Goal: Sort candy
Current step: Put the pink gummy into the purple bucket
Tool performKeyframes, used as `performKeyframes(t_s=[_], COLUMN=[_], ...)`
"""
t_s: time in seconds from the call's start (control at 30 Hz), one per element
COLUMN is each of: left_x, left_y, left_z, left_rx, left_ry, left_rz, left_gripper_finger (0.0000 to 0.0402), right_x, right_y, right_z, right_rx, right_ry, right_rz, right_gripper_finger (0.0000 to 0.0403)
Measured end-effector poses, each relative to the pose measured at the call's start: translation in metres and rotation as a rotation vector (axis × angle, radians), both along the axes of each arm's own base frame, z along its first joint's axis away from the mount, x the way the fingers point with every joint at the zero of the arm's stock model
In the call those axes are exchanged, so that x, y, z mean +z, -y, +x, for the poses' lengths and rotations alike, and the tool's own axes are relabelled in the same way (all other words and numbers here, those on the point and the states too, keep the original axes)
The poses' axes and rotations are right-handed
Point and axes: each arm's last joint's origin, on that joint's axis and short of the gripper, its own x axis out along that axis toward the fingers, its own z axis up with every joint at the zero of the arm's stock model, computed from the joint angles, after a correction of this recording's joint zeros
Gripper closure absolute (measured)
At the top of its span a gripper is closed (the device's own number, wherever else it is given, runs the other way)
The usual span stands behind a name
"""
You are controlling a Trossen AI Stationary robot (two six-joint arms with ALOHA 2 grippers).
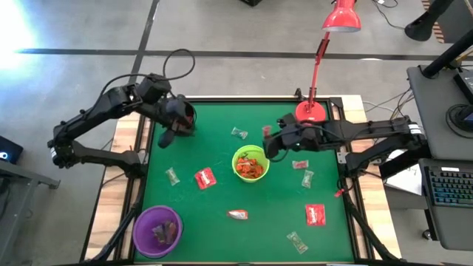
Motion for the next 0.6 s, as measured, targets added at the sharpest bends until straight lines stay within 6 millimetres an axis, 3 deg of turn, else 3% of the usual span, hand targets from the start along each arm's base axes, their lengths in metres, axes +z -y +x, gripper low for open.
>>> performKeyframes(t_s=[0.3, 0.6], left_x=[0.014, 0.011], left_y=[-0.002, -0.001], left_z=[0.016, 0.016], left_rx=[-0.077, -0.055], left_ry=[0.197, 0.163], left_rz=[-0.018, -0.072], left_gripper_finger=[0.0304, 0.0289], right_x=[0.008, 0.043], right_y=[-0.004, -0.009], right_z=[0.05, 0.087], right_rx=[0.126, 0.336], right_ry=[-0.005, 0.054], right_rz=[-0.131, -0.23], right_gripper_finger=[0.0394, 0.0394])
